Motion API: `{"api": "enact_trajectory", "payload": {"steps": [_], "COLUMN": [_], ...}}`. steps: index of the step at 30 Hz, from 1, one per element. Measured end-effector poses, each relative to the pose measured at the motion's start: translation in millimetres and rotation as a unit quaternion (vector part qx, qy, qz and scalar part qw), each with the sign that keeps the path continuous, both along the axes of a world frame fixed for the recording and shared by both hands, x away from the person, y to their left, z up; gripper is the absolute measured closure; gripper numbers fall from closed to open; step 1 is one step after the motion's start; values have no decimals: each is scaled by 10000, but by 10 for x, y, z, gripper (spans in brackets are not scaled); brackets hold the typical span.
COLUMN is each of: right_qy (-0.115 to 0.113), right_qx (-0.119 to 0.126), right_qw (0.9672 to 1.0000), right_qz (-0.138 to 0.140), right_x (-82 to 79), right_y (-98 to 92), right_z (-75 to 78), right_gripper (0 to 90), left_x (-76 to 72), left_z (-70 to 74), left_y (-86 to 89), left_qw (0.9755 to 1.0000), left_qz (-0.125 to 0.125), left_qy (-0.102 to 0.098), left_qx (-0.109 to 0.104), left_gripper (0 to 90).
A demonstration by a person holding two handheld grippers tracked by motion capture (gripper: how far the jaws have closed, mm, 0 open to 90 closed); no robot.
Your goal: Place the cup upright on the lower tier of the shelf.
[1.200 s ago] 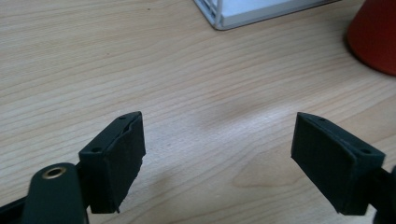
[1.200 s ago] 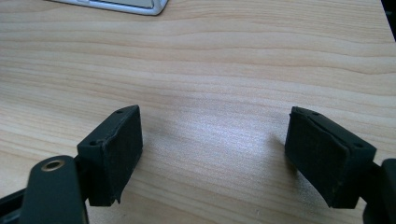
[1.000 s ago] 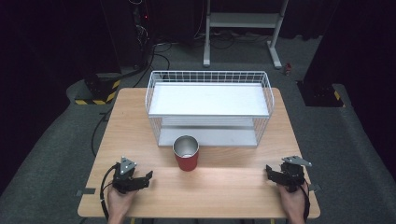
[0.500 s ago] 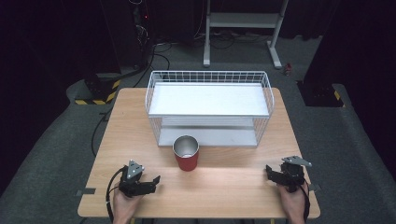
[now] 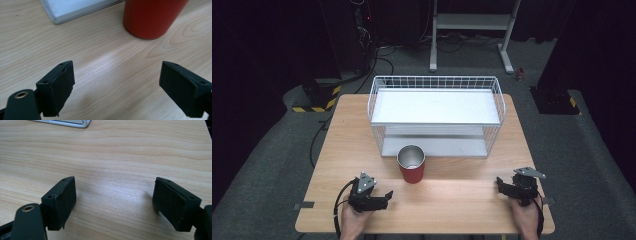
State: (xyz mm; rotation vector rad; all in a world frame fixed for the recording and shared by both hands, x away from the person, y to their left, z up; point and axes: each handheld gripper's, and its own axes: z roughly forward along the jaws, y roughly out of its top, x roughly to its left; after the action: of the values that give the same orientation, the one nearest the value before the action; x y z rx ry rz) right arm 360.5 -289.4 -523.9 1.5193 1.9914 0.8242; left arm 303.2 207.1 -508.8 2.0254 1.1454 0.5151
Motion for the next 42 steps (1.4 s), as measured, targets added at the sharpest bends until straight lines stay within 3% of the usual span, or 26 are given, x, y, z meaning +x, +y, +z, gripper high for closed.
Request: {"api": "enact_trajectory", "payload": {"steps": [12, 32, 42], "right_qy": [50, 31, 50], "right_qx": [59, 30, 62], "right_qw": [10000, 10000, 10000], "right_qz": [-44, -2, -26], "right_x": [-11, -9, -14], "right_y": [15, 10, 16], "right_z": [3, 1, 3], "right_gripper": [190, 190, 190], "left_x": [63, 206, 309], "left_z": [52, 78, 175], "left_y": [-204, -451, -571], "left_qw": [9996, 9988, 9983], "left_qz": [-267, -356, -394], "left_qy": [-13, -51, -181], "left_qx": [-114, -330, -388], "left_gripper": [71, 1, 0]}}
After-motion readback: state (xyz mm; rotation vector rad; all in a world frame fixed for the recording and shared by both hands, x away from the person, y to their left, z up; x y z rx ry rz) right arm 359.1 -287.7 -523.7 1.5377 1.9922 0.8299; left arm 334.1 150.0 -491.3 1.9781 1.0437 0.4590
